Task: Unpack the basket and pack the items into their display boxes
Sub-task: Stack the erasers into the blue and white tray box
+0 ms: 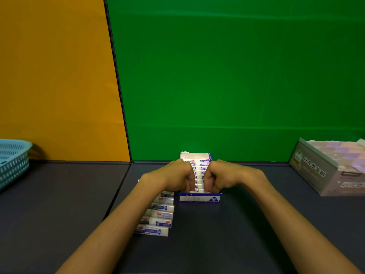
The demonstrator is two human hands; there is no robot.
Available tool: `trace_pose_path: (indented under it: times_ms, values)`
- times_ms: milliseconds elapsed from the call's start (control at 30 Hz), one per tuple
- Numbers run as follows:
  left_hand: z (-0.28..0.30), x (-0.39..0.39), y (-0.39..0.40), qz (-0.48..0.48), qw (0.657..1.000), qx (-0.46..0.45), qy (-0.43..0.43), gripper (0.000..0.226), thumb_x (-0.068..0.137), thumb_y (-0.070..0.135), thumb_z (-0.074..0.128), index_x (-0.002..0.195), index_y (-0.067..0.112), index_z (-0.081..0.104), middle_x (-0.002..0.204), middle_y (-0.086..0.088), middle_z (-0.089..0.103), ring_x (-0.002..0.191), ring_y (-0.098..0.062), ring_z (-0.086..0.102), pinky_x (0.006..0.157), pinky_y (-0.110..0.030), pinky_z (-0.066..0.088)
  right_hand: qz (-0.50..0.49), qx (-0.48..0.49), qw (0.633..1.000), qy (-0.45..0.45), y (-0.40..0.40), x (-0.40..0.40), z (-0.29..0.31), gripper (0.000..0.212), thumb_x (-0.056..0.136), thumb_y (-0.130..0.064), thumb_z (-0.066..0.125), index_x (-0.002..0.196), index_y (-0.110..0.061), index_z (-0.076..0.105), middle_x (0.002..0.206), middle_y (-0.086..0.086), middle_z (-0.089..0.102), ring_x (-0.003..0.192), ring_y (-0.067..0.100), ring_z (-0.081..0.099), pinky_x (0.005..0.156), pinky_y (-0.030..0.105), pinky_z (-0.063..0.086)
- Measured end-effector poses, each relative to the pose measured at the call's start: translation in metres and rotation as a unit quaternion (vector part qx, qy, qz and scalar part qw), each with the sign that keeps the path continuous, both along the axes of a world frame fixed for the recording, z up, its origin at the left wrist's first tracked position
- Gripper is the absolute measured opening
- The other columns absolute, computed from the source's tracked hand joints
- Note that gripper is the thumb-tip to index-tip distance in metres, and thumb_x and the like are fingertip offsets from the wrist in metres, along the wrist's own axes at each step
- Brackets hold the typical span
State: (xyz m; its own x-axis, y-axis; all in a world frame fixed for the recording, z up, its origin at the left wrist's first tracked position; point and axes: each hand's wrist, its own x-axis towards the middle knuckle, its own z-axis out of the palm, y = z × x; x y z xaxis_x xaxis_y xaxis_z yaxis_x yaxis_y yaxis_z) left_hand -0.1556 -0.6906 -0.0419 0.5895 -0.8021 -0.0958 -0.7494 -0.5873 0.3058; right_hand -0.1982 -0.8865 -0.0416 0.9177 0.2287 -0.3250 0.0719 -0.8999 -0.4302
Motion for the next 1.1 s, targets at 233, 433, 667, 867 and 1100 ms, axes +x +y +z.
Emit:
trace_pose_path:
  times_ms: [233, 433, 667, 867, 1100]
  values:
    - [-0.003, 0.005, -0.006, -0.010, 1.000, 0.018, 0.001, 0.026, 0.082, -0.005, 0.070, 0.098, 0.014, 0.077, 0.103, -0.001, 0.074, 0.094, -0.013, 0.069, 0.086, -0.036, 0.059, 0.010, -0.003, 1.000, 0.015, -0.003, 0.002, 0.005, 0.027, 0.078, 0.008, 0.073, 0.088, -0.017, 0.078, 0.093, -0.002, 0.077, 0.083, 0.004, 0.072, 0.072, 0.015, 0.055]
    - [-0.004, 0.009, -0.006, -0.023, 0.999, 0.025, 0.008, 0.029, 0.080, -0.008, 0.069, 0.096, 0.014, 0.078, 0.097, 0.001, 0.076, 0.088, -0.009, 0.070, 0.082, -0.030, 0.060, 0.008, -0.041, 0.999, 0.013, -0.001, 0.002, 0.004, 0.027, 0.078, 0.005, 0.074, 0.094, -0.017, 0.077, 0.092, -0.006, 0.076, 0.075, -0.004, 0.066, 0.065, 0.012, 0.047]
    - [-0.014, 0.015, 0.002, -0.022, 0.999, -0.011, 0.035, 0.027, 0.086, -0.007, 0.066, 0.094, 0.016, 0.078, 0.096, 0.002, 0.077, 0.082, -0.002, 0.071, 0.080, -0.028, 0.061, 0.020, -0.051, 0.998, -0.003, 0.002, 0.000, 0.007, 0.022, 0.076, 0.002, 0.077, 0.090, -0.015, 0.079, 0.087, -0.011, 0.074, 0.076, -0.005, 0.065, 0.073, 0.014, 0.053]
    - [-0.012, 0.012, 0.009, 0.002, 0.994, -0.101, 0.037, 0.020, 0.088, 0.001, 0.066, 0.096, 0.014, 0.079, 0.092, 0.007, 0.077, 0.083, 0.004, 0.069, 0.081, -0.018, 0.057, 0.015, -0.028, 0.999, -0.014, -0.001, -0.002, 0.006, 0.023, 0.079, 0.004, 0.074, 0.088, -0.017, 0.080, 0.074, -0.020, 0.070, 0.072, -0.009, 0.065, 0.081, 0.021, 0.058]
    - [-0.010, 0.030, 0.051, 0.067, 0.983, -0.168, 0.015, 0.015, 0.094, 0.014, 0.066, 0.104, 0.019, 0.075, 0.098, 0.011, 0.073, 0.089, 0.004, 0.065, 0.078, -0.008, 0.050, 0.023, 0.013, 0.993, -0.113, 0.022, 0.005, 0.010, 0.017, 0.083, -0.005, 0.068, 0.090, -0.016, 0.080, 0.078, -0.016, 0.073, 0.072, -0.011, 0.065, 0.072, 0.010, 0.052]
